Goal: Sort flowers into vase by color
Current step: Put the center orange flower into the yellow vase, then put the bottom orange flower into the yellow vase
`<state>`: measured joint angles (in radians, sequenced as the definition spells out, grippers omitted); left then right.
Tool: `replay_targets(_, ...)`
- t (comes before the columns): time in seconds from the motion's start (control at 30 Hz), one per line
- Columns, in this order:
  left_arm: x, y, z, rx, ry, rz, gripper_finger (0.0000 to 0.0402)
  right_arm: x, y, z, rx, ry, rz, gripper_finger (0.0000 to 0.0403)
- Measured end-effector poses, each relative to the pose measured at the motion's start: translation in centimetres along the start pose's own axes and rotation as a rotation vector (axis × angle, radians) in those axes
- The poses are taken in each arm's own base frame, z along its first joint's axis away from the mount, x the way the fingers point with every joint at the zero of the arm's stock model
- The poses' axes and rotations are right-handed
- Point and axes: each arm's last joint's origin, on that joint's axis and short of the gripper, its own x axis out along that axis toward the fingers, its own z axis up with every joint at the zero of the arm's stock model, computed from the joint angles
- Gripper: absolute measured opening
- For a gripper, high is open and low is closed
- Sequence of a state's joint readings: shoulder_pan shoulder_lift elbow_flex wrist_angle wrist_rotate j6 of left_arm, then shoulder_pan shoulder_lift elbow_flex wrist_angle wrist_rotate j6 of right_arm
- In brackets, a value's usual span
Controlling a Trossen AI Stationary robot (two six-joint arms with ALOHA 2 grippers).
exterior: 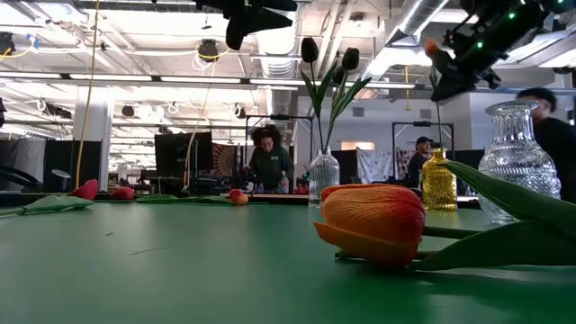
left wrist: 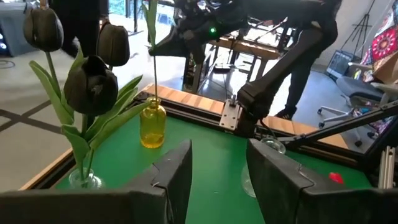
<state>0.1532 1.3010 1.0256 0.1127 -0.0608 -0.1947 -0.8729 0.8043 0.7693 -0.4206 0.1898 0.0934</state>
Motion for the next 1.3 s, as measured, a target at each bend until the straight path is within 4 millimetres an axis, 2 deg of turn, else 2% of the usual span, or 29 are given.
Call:
replay_targets(0.17,0.0,0.0,0.0,-0.003,0.000,0.000,0.0139,0.3,-0.4,-0.7,0.021,0.051,-0.028,0.0101)
replay_targets(0.33,0.0,0.0,0.0,-0.011,0.000,0.000,0.0139,0.2,-0.5,-1.4,0.059,0.118,-0.032,0.0171)
replay_targets(0.47,0.0,0.0,0.0,-0.011,0.004,-0.004,0.0139,0.1,-0.4,-2.2,0.059,0.210,0.037,0.0232)
replay_targets(0.57,0.0,-0.1,-0.1,-0.012,0.018,-0.027,0.0139,-0.1,-0.1,-2.8,0.068,0.285,0.108,0.0261)
replay_targets(0.7,0.0,-0.1,-0.4,-0.011,0.045,-0.051,0.0139,-0.7,0.4,-3.3,0.069,0.384,0.173,0.0270)
replay_targets(0.93,-0.1,-0.1,-1.5,-0.002,0.168,-0.096,0.0139,-2.5,2.2,-2.3,0.084,0.446,0.365,0.0270)
replay_targets(1.1,-0.4,0.1,-2.8,0.012,0.317,-0.105,0.0139,-4.0,4.2,-1.6,0.087,0.471,0.542,0.0270)
replay_targets(1.3,-0.8,0.3,-3.8,0.047,0.424,-0.089,0.0139,-6.2,7.3,-1.8,0.089,0.516,0.732,0.0270)
